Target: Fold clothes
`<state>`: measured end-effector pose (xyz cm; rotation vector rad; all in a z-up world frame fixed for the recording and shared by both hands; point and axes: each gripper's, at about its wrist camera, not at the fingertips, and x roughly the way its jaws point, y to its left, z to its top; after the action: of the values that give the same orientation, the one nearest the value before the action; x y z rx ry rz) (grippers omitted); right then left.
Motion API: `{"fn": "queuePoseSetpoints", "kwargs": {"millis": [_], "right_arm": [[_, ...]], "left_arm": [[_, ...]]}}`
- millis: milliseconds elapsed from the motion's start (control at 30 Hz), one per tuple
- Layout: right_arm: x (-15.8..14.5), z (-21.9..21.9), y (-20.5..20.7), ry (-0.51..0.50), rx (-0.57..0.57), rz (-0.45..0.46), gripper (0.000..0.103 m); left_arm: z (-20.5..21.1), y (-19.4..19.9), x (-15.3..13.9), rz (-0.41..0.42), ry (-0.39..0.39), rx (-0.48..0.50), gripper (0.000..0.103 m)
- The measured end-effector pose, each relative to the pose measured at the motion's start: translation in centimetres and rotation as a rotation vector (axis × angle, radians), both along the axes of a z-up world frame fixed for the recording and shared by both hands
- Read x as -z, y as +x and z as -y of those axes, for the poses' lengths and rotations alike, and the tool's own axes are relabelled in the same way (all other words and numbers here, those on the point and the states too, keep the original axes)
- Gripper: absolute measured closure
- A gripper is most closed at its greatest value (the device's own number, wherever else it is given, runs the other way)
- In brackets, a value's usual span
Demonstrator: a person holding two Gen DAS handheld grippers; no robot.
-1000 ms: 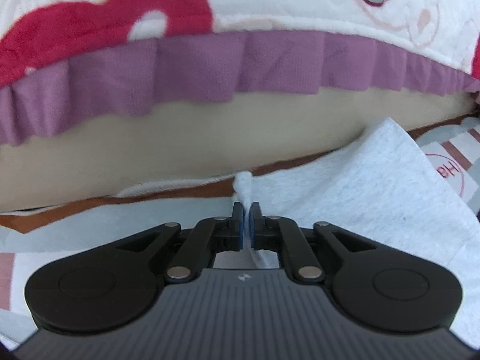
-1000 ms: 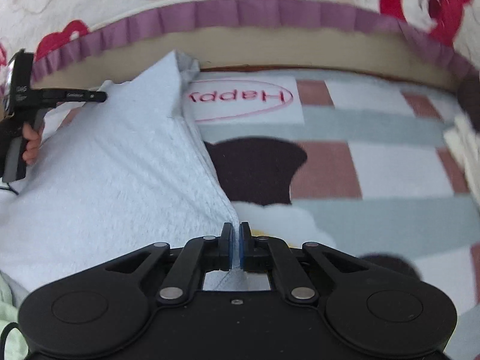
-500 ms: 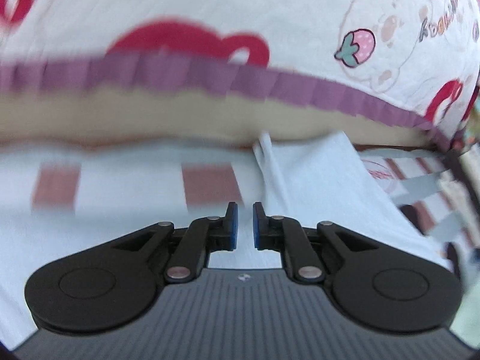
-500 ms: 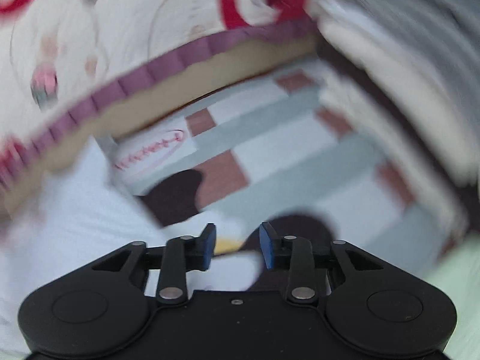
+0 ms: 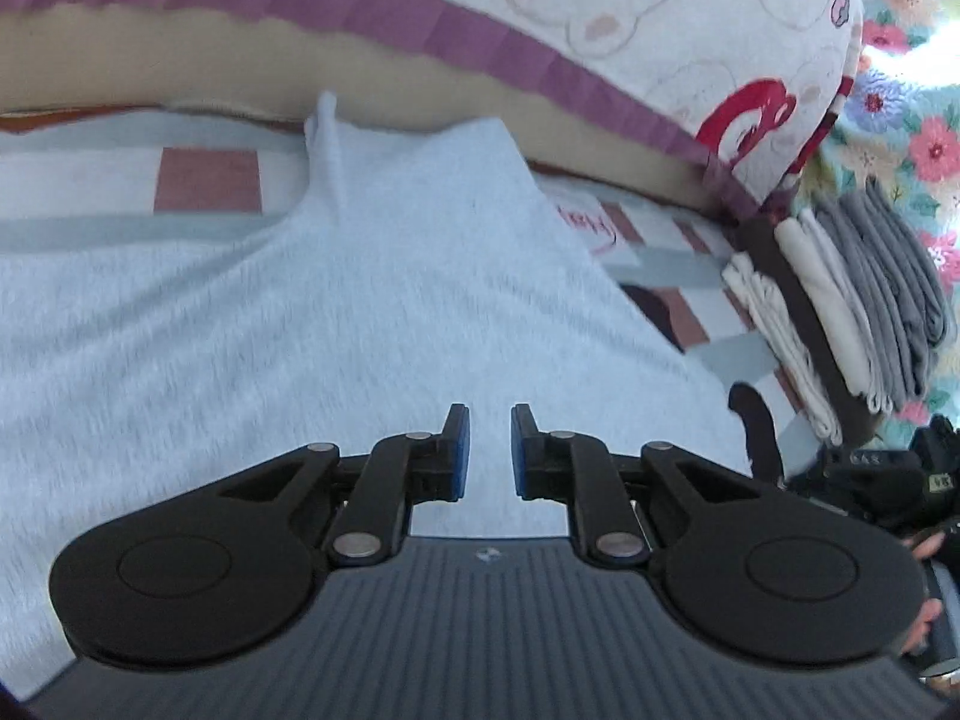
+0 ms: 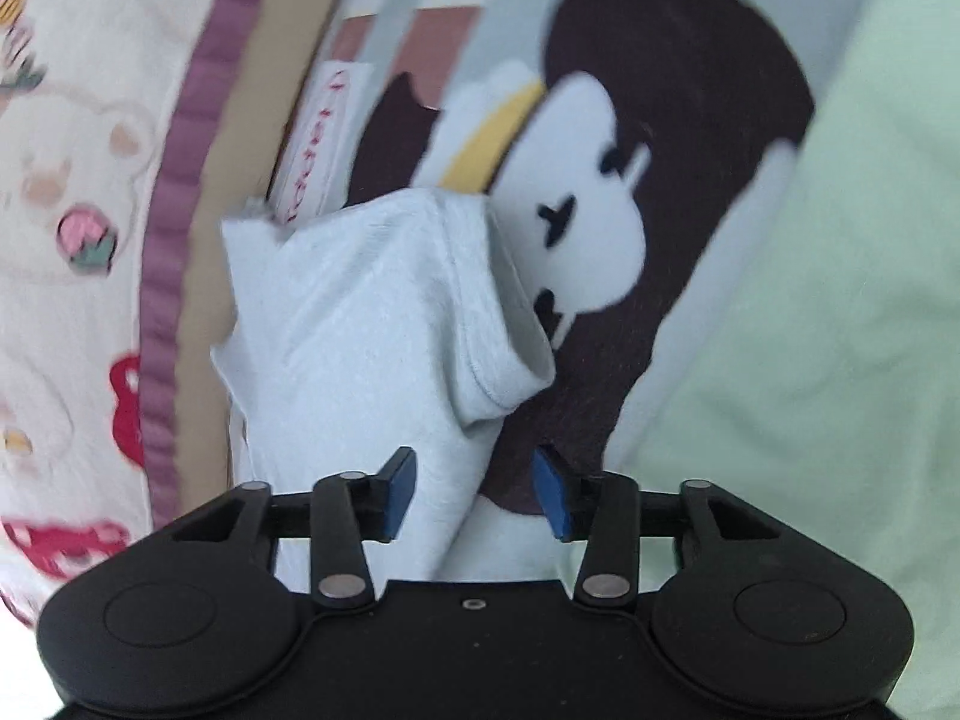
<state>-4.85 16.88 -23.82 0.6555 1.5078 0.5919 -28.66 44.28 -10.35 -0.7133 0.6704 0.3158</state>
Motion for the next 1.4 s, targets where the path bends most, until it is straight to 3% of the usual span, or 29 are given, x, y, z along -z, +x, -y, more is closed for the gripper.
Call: {"fn": "queuePoseSetpoints", "kwargs": {"millis": [100, 300, 333, 367, 433, 567, 633, 700, 833, 1000, 1100, 1167, 1267, 1333, 1400], "right_arm": [[-0.1, -0.7, -0.7, 0.005, 0.052, 0.069, 0.046], [1.0, 0.0, -1.8, 0.105, 0.261, 0.166, 0.048], [1.0, -0.1, -1.7, 0.105, 0.258, 0.187, 0.068], [0.9, -0.3, -1.5, 0.1, 0.246, 0.211, 0.094], [-0.2, -0.4, -0.9, 0.076, 0.18, 0.325, 0.095], [-5.7, -1.4, -0.8, 0.01, -0.039, 0.698, 0.097], [-6.5, -2.0, -0.7, -0.075, -0.139, 0.807, 0.098], [-5.6, -2.5, -0.9, -0.159, -0.2, 0.828, 0.098], [-3.5, -1.8, -1.2, -0.257, -0.242, 0.772, 0.098], [-3.7, -1.6, -0.7, -0.473, -0.231, 0.762, 0.093], [-4.5, -1.1, -0.6, -0.59, -0.234, 0.862, 0.087], [-5.9, -1.3, -1.4, -0.525, -0.274, 0.941, 0.082], [-7.6, -3.3, -2.5, -0.408, -0.385, 1.036, 0.067], [-8.3, -5.3, -3.4, -0.311, -0.495, 1.077, 0.061], [-8.5, -7.7, -4.2, -0.227, -0.608, 1.109, 0.055]], "left_arm": [[-0.3, 0.1, 1.2, -0.03, -0.053, -0.01, 0.089], [-0.5, 0.5, 1.5, -0.059, -0.033, -0.01, 0.089], [-0.5, 0.5, 1.6, -0.063, -0.041, -0.012, 0.089], [-0.5, 0.4, 1.8, -0.068, -0.047, -0.013, 0.089], [-0.3, 0.4, 1.9, -0.091, -0.044, -0.007, 0.09], [0.5, 0.7, 1.9, -0.156, 0.009, 0.05, 0.09], [0.6, 0.8, 2.2, -0.19, 0.005, 0.053, 0.089], [0.5, 0.7, 2.4, -0.197, -0.013, 0.043, 0.089], [0.4, 0.2, 2.3, -0.213, -0.03, 0.048, 0.089], [-0.2, -0.4, 2.1, -0.234, -0.071, 0.049, 0.087], [-0.8, -1.4, 0.6, -0.222, -0.022, 0.039, 0.077], [-2.0, -2.8, -1.1, -0.205, 0.059, 0.001, 0.076], [-5.3, -6.3, -3.6, -0.204, 0.196, -0.132, 0.064], [-8.4, -9.7, -4.3, -0.223, 0.233, -0.277, 0.061], [-11.7, -14.2, -4.2, -0.259, 0.218, -0.441, 0.061]]}}
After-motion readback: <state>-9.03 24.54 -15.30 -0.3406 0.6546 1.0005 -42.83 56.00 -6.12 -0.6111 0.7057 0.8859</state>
